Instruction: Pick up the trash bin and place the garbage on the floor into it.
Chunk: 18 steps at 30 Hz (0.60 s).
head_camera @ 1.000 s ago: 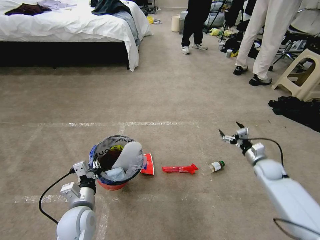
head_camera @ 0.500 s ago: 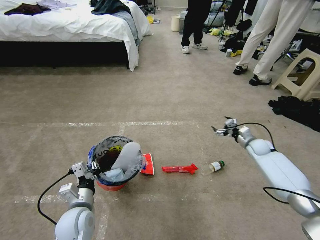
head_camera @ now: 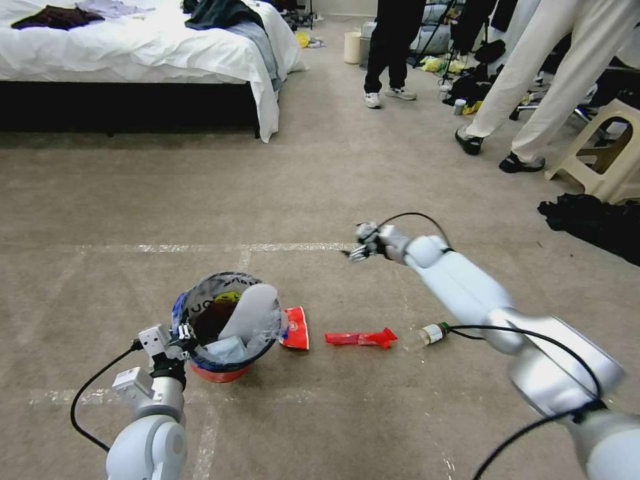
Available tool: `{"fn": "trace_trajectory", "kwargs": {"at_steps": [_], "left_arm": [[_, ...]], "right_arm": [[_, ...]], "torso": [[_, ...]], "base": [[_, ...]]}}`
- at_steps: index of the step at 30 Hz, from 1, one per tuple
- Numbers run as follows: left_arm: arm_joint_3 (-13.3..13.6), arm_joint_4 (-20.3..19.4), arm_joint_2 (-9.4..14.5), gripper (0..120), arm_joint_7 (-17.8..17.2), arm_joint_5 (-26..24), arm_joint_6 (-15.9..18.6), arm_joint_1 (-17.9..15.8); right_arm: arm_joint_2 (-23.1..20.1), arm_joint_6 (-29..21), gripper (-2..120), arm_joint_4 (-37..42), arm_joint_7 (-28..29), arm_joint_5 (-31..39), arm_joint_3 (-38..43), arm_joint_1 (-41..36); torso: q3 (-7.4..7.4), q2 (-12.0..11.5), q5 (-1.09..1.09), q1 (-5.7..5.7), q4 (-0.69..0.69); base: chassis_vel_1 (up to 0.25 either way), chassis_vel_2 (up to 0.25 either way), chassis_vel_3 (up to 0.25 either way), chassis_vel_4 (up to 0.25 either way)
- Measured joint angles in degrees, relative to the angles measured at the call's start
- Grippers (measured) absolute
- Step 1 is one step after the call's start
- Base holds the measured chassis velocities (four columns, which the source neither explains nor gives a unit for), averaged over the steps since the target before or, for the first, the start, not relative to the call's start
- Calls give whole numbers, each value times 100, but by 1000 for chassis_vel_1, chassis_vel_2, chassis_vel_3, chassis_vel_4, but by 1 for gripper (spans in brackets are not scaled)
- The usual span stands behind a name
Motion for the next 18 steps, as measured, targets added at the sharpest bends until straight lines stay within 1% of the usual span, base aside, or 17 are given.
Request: {"fn": "trace_trajectory", "kwargs": {"at_steps": [1,3,4,5,6,8,9,11,12,14,15,17,18], "left_arm": [[0,0,0,4,0,0,0,0],[-32,-43,-34,4,5,-9,-6,32],[-32,-43,-34,4,5,-9,-6,32],[-47,-62,-49,4,5,-9,-7,47],[-47,-62,-49,4,5,-9,-7,47],[-62,-90,-61,4,6,-9,-9,57],[-62,-90,-61,4,6,-9,-9,57],[-64,-106,-74,4,6,-1,-9,56],[-64,-106,-74,4,6,-1,-9,56],[-58,-130,-85,4,6,5,-9,57],[-58,-130,-85,4,6,5,-9,57],[-55,-130,-86,4,7,15,-10,64],[-55,-130,-86,4,7,15,-10,64]], "right_arm": [[0,0,100,0,0,0,0,0],[130,76,100,-154,-328,-366,-133,48],[130,76,100,-154,-328,-366,-133,48],[172,139,100,-185,-482,-622,-149,64],[172,139,100,-185,-482,-622,-149,64],[231,222,100,-211,-872,-1180,-140,97],[231,222,100,-211,-872,-1180,-140,97],[272,407,100,-288,-1246,-1847,-63,121],[272,407,100,-288,-1246,-1847,-63,121],[274,556,100,-334,-1713,-2177,74,116],[274,556,100,-334,-1713,-2177,74,116],[238,586,100,-332,-2025,-2155,134,90],[238,586,100,-332,-2025,-2155,134,90]], "torso": [[0,0,0,0,0],[1,0,3,0,0],[1,0,3,0,0],[0,0,2,0,0],[0,0,2,0,0],[0,0,3,0,0],[0,0,3,0,0],[0,0,2,0,0],[0,0,2,0,0],[0,0,4,0,1],[0,0,4,0,1],[0,0,3,-1,0],[0,0,3,-1,0]], "base": [[0,0,0,0],[0,0,0,0],[0,0,0,0],[0,0,0,0],[0,0,0,0],[0,0,0,0],[0,0,0,0],[0,0,0,0],[0,0,0,0],[0,0,0,0],[0,0,0,0],[0,0,0,0],[0,0,0,0]]}}
